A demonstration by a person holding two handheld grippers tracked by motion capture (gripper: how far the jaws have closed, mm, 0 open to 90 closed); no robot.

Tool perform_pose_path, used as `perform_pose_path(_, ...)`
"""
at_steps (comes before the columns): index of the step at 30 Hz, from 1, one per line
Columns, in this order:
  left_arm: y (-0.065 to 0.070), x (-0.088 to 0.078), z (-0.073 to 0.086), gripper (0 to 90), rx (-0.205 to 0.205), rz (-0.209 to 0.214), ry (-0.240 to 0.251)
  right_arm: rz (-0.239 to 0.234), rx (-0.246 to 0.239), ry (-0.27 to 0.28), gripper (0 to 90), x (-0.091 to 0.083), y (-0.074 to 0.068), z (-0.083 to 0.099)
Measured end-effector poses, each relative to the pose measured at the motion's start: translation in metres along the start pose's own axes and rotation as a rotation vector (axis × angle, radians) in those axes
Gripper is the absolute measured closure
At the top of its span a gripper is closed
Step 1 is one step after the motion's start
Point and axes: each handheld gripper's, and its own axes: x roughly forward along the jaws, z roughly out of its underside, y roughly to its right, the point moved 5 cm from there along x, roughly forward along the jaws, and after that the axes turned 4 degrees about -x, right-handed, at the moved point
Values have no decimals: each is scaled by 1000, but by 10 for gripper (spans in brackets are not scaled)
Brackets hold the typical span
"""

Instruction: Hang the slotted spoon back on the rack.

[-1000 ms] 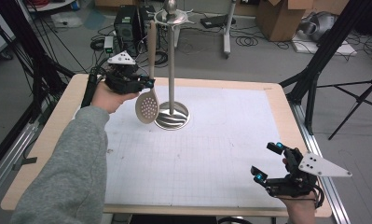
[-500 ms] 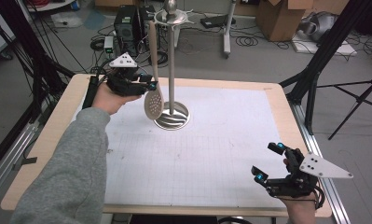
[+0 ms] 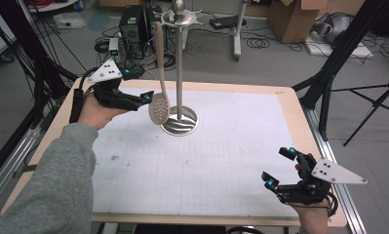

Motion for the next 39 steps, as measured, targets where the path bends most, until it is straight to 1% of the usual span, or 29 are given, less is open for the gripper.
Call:
perform_pose_path(1,0,0,0,109,0,0,0,0,0,0,50,0,0,0)
perform_pose_path(2,-1,-8,1,109,-5,-11,6,-2,8,-2,50,1,-1,0)
perform_pose_path(3,-1,-8,1,109,-5,-11,6,-2,8,-2,50,1,-1,0)
perform_pose_path(5,-2,-15,1,110,-18,-18,25,-5,2,0,50,3,-1,-1)
perform_pose_path(6,-4,-22,3,111,-32,-35,30,-9,0,-1,50,4,-1,-1)
perform_pose_path(7,-4,-22,3,111,-32,-35,30,-9,0,-1,50,4,-1,-1)
perform_pose_path(8,-4,-28,5,113,-45,-54,32,-11,-1,-4,50,6,-1,-1)
perform_pose_path(9,-4,-28,5,114,-45,-54,32,-11,-1,-4,50,6,-1,-1)
perform_pose_path(12,-2,-40,9,115,-40,-57,47,-16,-2,-7,50,10,-2,-1)
perform_pose_path(13,-2,-40,9,115,-40,-57,47,-19,-1,-9,50,11,-2,-1)
perform_pose_path(15,0,-48,14,115,-29,-58,44,-21,-1,-10,50,12,-3,-1)
perform_pose_path(17,1,-50,16,115,-28,-59,48,-21,-7,-9,50,14,-3,-1)
perform_pose_path(20,3,-59,20,114,-26,-60,47,-29,-6,-15,50,17,-5,-2)
perform_pose_path(22,4,-66,22,115,-33,-61,58,-31,-5,-16,49,19,-6,-2)
perform_pose_path(23,5,-73,25,115,-30,-70,65,-31,-10,-15,50,20,-6,-2)
perform_pose_path(24,6,-76,26,114,-30,-76,69,-32,-15,-11,50,21,-5,-2)
perform_pose_path(25,6,-76,26,114,-30,-76,69,-32,-15,-11,50,21,-5,-2)
perform_pose_path(26,7,-82,30,114,-33,-79,79,-37,-10,-17,50,22,-6,-2)
perform_pose_path(27,7,-82,30,114,-33,-79,79,-37,-10,-17,50,22,-6,-2)
perform_pose_path(28,8,-89,32,114,-33,-91,87,-40,-10,-18,50,24,-7,-2)
perform_pose_path(29,8,-89,32,114,-33,-91,87,-40,-10,-18,50,24,-7,-2)
perform_pose_path(30,8,-95,35,115,-29,-101,94,-41,-14,-16,50,26,-7,-3)
perform_pose_path(31,8,-95,35,114,-29,-101,94,-41,-14,-16,50,26,-7,-3)
perform_pose_path(32,8,-98,37,114,-28,-117,90,-44,-11,-16,50,27,-8,-3)
perform_pose_path(35,9,-105,40,114,-25,-138,89,-47,-12,-18,50,30,-8,-3)
perform_pose_path(36,9,-111,43,115,-22,-143,91,-50,-18,-14,50,32,-8,-4)
perform_pose_path(37,9,-111,43,114,-22,-143,91,-50,-18,-14,50,32,-8,-4)
perform_pose_path(38,10,-116,45,114,-24,-147,101,-53,-15,-17,50,33,-8,-4)
perform_pose_path(39,10,-116,45,114,-24,-147,101,-51,-18,-15,50,34,-8,-4)
